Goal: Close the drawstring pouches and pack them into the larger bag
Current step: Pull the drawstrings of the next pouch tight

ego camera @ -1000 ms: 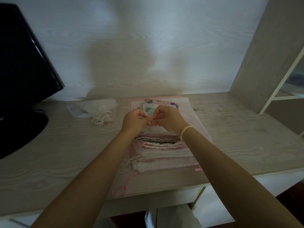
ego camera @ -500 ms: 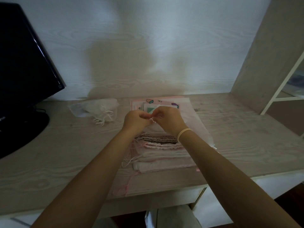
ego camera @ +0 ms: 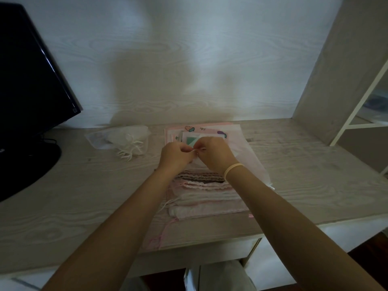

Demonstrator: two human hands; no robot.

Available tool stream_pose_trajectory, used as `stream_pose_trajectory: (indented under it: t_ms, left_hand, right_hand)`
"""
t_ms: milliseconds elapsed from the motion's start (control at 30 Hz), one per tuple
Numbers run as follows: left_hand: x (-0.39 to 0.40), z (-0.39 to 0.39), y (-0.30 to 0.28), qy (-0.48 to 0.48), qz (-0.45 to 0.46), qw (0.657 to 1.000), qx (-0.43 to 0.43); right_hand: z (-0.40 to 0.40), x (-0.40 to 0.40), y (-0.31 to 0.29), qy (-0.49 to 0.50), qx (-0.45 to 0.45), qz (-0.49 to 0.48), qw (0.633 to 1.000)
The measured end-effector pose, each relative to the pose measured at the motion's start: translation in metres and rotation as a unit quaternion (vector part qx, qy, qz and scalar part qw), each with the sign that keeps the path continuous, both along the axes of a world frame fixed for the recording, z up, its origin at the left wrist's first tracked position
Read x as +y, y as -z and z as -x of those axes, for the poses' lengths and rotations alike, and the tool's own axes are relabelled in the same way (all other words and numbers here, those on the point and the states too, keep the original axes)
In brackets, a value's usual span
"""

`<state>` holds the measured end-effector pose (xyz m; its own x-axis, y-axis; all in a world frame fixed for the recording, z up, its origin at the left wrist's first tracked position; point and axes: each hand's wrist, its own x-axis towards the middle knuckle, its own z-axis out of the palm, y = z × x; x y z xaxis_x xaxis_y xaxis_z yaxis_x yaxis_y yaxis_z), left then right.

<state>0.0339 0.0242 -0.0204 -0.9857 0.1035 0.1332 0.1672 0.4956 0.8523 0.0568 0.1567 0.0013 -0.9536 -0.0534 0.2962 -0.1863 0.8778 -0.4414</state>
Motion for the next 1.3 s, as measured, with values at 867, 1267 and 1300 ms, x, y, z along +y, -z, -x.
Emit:
stream_pose_trajectory:
  t_ms: [867, 1267, 1300]
  left_hand:
    - [-0.004, -0.002, 0.017, 0.026, -0.015, 0.994, 0.101]
    - [-0.007, 0.000, 0.006, 0.002, 0.081, 0.991, 0.109]
    - [-0.009, 0.002, 0.005, 0.007, 0.100, 0.990, 0.097]
  right_hand:
    - [0.007, 0.022, 0.004, -0.048, -0.325, 0.467, 0.821]
    - [0.007, 0.025, 0.012, 0.033, -0.186, 0.469, 0.863]
    - [0.008, 0.026, 0.013, 0.053, -0.159, 0.436, 0.884]
